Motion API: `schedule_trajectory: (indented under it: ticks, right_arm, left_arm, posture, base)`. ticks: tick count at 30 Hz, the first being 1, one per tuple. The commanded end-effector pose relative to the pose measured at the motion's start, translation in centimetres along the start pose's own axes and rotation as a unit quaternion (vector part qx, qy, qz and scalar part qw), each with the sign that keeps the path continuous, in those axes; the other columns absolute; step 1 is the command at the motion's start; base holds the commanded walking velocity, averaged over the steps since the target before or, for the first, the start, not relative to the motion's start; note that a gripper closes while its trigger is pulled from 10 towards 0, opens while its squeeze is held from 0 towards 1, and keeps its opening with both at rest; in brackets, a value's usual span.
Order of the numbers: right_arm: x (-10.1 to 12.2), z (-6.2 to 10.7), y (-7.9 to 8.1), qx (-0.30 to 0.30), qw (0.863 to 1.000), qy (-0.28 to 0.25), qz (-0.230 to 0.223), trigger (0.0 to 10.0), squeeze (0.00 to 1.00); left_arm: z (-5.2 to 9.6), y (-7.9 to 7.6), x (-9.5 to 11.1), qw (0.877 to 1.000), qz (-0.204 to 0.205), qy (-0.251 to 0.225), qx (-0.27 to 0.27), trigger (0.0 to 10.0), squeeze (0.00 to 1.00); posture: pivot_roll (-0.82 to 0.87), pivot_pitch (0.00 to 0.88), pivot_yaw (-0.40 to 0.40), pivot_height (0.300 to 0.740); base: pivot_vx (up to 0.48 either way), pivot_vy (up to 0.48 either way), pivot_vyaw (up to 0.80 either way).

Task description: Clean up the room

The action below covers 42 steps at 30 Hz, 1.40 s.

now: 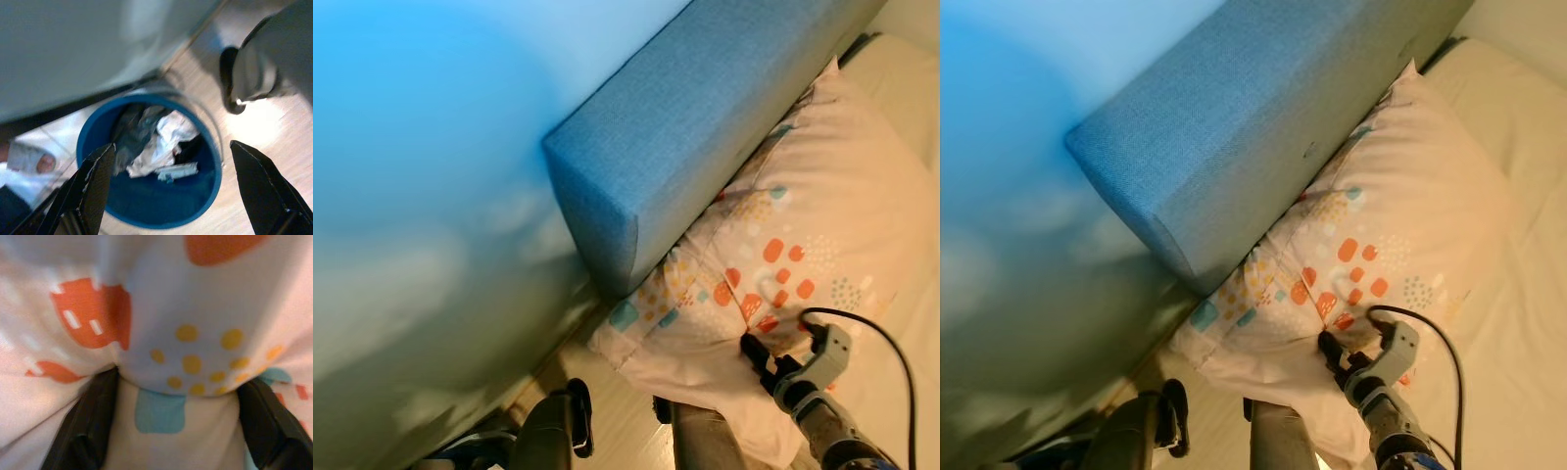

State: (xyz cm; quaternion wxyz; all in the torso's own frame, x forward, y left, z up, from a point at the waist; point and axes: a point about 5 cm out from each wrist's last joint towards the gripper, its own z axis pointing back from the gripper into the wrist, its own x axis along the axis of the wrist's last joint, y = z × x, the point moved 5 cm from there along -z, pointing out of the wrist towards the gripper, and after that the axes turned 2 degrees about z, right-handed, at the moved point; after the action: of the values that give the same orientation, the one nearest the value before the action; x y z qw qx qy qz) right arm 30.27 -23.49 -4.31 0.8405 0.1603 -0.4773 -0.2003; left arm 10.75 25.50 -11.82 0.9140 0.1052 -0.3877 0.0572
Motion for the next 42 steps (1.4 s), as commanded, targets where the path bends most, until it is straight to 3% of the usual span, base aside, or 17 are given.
schedule_trajectory:
  ticks: [1, 7, 16, 21, 23, 24, 25, 28, 29, 30, 34, 35, 36, 38, 40, 42]
  right_arm:
    - [-1.5, -0.2, 0.9, 0.008, 0.999, 0.029, 0.018, 0.0, 0.0]
    - [0.9, -1.0, 2.6, 0.047, 0.999, -0.007, 0.023, 0.0, 0.0]
    - [3.2, -1.4, 3.2, 0.049, 0.997, -0.048, 0.034, 0.0, 0.0]
    - [8.0, -1.6, 3.9, 0.047, 0.99, -0.126, 0.039, 0.0, 0.0]
    - [8.0, -1.6, 3.9, 0.047, 0.99, -0.126, 0.039, 0.0, 0.0]
    - [9.4, -1.6, 4.3, 0.053, 0.987, -0.146, 0.04, 0.0, 0.0]
    - [9.4, -1.6, 4.3, 0.053, 0.987, -0.146, 0.04, 0.0, 0.0]
    - [14.6, -0.8, 4.4, 0.045, 0.974, -0.217, 0.055, 0.0, 0.0]
    - [14.6, -0.8, 4.4, 0.045, 0.974, -0.217, 0.055, 0.0, 0.0]
    - [17.5, 0.0, 4.2, 0.031, 0.964, -0.258, 0.066, 0.0, 0.0]
    - [19.4, 0.5, 4.1, 0.019, 0.956, -0.284, 0.075, 0.0, 0.0]
    - [23.1, 1.9, 4.2, 0.001, 0.939, -0.337, 0.074, 0.0, 0.0]
    - [23.1, 1.9, 4.2, 0.001, 0.939, -0.337, 0.074, 0.0, 0.0]
    - [25.7, 3.0, 4.5, -0.01, 0.924, -0.376, 0.071, 0.0, 0.0]
    - [26.6, 3.3, 4.7, -0.013, 0.919, -0.388, 0.071, 0.0, 0.0]
    - [28.9, 4.5, 5.3, -0.017, 0.903, -0.424, 0.074, 0.0, 0.0]
  left_arm:
    - [1.2, 0.1, -2.1, 1.0, 0.001, 0.03, -0.001, 10.0, 0.0]
    - [1.6, 0.1, -2.3, 1.0, 0.003, 0.029, 0.0, 10.0, 0.0]
    - [1.8, 0.3, -2.4, 1.0, 0.005, 0.028, 0.002, 10.0, 0.0]
    - [1.6, 0.2, -2.1, 1.0, 0.008, 0.025, 0.003, 10.0, 0.0]
    - [1.6, 0.2, -2.1, 1.0, 0.008, 0.025, 0.003, 10.0, 0.0]
    - [1.5, 0.2, -1.9, 1.0, 0.008, 0.024, 0.003, 10.0, 0.0]
    - [1.5, 0.2, -1.9, 1.0, 0.008, 0.024, 0.003, 10.0, 0.0]
    - [0.7, -0.2, -1.2, 1.0, 0.013, 0.02, 0.002, 10.0, 0.0]
    - [0.7, -0.2, -1.2, 1.0, 0.013, 0.02, 0.002, 10.0, 0.0]
    - [0.3, -0.5, -0.7, 1.0, 0.015, 0.018, 0.001, 10.0, 0.0]
    - [0.0, -0.7, -0.5, 1.0, 0.015, 0.017, -0.001, 10.0, 0.0]
    - [-0.4, -1.1, 0.0, 1.0, 0.015, 0.012, -0.005, 10.0, 0.0]
    - [-0.4, -1.1, 0.0, 1.0, 0.015, 0.012, -0.005, 10.0, 0.0]
    - [-0.6, -1.4, 0.3, 1.0, 0.013, 0.01, -0.007, 10.0, 0.0]
    - [-0.6, -1.4, 0.3, 1.0, 0.013, 0.009, -0.008, 10.0, 0.0]
    - [-0.6, -1.5, 0.3, 1.0, 0.014, 0.008, -0.006, 10.0, 0.0]
  posture:
    - [0.17, 0.451, 0.127, 0.74]
    - [0.17, 0.46, 0.124, 0.74]
    - [0.18, 0.46, 0.123, 0.74]
    - [0.17, 0.451, 0.116, 0.74]
    - [0.17, 0.451, 0.116, 0.74]
    - [0.16, 0.448, 0.113, 0.74]
    - [0.16, 0.448, 0.113, 0.74]
    - [0.12, 0.423, 0.095, 0.74]
    - [0.12, 0.423, 0.095, 0.74]
    - [0.11, 0.413, 0.09, 0.74]
    - [0.1, 0.406, 0.087, 0.74]
    - [0.09, 0.389, 0.084, 0.74]
    - [0.09, 0.389, 0.084, 0.74]
    - [0.1, 0.384, 0.081, 0.74]
    - [0.1, 0.384, 0.081, 0.74]
    - [0.1, 0.383, 0.076, 0.74]
  base:
    - [0.0, 0.0, 0.0]
    - [0.0, 0.0, 0.0]
    - [0.0, 0.0, 0.0]
    - [0.0, 0.0, 0.0]
    - [0.0, 0.0, 0.0]
    - [0.0, 0.0, 0.0]
    - [0.0, 0.0, 0.0]
    - [0.0, 0.0, 0.0]
    - [0.0, 0.0, 0.0]
    - [0.0, 0.0, 0.0]
    - [0.0, 0.0, 0.0]
    - [0.0, 0.0, 0.0]
    - [0.0, 0.0, 0.0]
    - [0.0, 0.0, 0.0]
    - [0.0, 0.0, 0.0]
    - [0.0, 0.0, 0.0]
